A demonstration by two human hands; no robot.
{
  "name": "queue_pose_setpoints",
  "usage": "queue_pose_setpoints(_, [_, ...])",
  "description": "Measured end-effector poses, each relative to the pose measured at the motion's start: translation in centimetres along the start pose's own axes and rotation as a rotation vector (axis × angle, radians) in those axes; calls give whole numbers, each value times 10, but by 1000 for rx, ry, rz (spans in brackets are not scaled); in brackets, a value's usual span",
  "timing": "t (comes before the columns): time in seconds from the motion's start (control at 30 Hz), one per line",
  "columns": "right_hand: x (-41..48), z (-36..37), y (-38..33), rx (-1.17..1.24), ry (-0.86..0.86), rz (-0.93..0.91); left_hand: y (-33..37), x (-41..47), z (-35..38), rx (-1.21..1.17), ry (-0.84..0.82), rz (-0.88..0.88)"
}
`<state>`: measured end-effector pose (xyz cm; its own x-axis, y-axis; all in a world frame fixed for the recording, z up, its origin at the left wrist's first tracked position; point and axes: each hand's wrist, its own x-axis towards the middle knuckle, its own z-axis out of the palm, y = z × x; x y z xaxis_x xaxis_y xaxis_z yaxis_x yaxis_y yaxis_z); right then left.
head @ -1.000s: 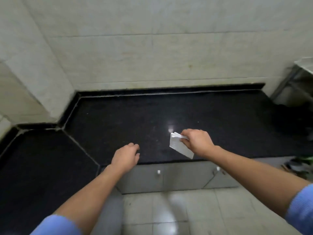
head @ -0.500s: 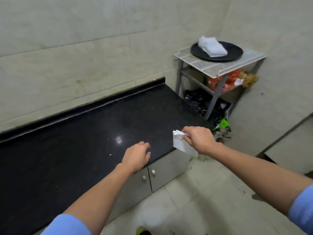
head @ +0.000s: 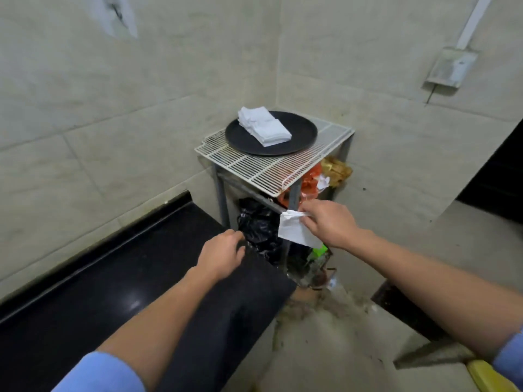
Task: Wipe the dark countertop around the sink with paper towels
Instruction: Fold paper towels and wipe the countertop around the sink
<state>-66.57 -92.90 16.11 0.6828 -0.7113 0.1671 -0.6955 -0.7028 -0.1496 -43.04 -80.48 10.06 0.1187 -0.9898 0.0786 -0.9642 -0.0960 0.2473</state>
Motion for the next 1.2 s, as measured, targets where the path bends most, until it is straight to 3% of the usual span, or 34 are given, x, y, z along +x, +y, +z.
queue_pose_setpoints(0.2, [92,-42,59,107,156,50,6,123,-28,-27,67,57])
queue_pose_setpoints(0.37, [177,-67,99,58,196,9,6,198,-33,-60,158,6])
queue_pose_setpoints(0.6, [318,-62,146,100,44,-196,5,286,-30,45,267,-146])
queue_pose_setpoints(0.8, [402,-47,165,214,-102,-427,11,339,-19,75,222,-361])
queue_pose_setpoints(1.1, [487,17,159,314,-290,-433,20,342,9,135,271,-509])
queue_pose_setpoints(1.2, [488,39,161,288,-268,-381,18,343,12,120,286,-513])
